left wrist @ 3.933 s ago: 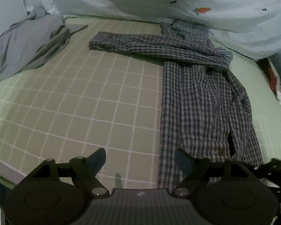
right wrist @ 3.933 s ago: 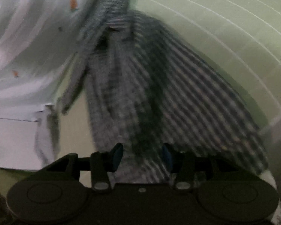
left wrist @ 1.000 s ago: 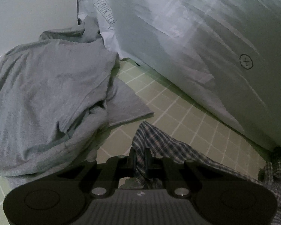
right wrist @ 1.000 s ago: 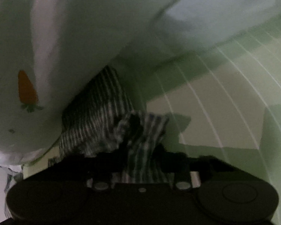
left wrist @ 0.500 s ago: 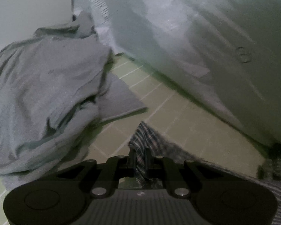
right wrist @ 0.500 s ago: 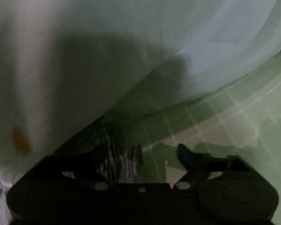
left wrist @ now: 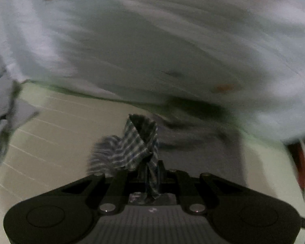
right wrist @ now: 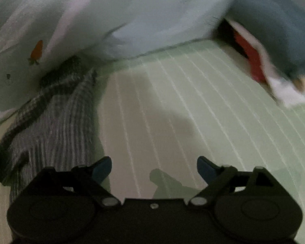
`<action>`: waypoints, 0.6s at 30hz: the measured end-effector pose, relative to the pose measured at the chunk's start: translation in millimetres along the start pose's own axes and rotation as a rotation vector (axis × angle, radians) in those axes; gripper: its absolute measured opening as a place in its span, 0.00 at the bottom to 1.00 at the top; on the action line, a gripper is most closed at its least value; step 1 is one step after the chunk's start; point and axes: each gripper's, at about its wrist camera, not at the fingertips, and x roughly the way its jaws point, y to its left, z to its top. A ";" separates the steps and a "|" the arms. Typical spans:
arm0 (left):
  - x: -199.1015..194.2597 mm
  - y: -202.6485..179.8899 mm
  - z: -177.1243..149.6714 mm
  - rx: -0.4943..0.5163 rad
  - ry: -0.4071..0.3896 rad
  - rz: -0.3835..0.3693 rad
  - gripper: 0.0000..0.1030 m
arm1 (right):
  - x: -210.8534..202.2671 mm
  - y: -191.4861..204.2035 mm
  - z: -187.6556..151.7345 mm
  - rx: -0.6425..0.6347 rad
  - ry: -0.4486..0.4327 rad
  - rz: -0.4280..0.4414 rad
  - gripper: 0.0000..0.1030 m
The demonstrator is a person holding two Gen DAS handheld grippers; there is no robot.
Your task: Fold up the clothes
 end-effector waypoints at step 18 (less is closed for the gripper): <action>-90.7 -36.8 -132.6 0.116 0.157 0.071 0.76 | -59.2 43.6 -79.3 -0.182 -0.038 0.110 1.00</action>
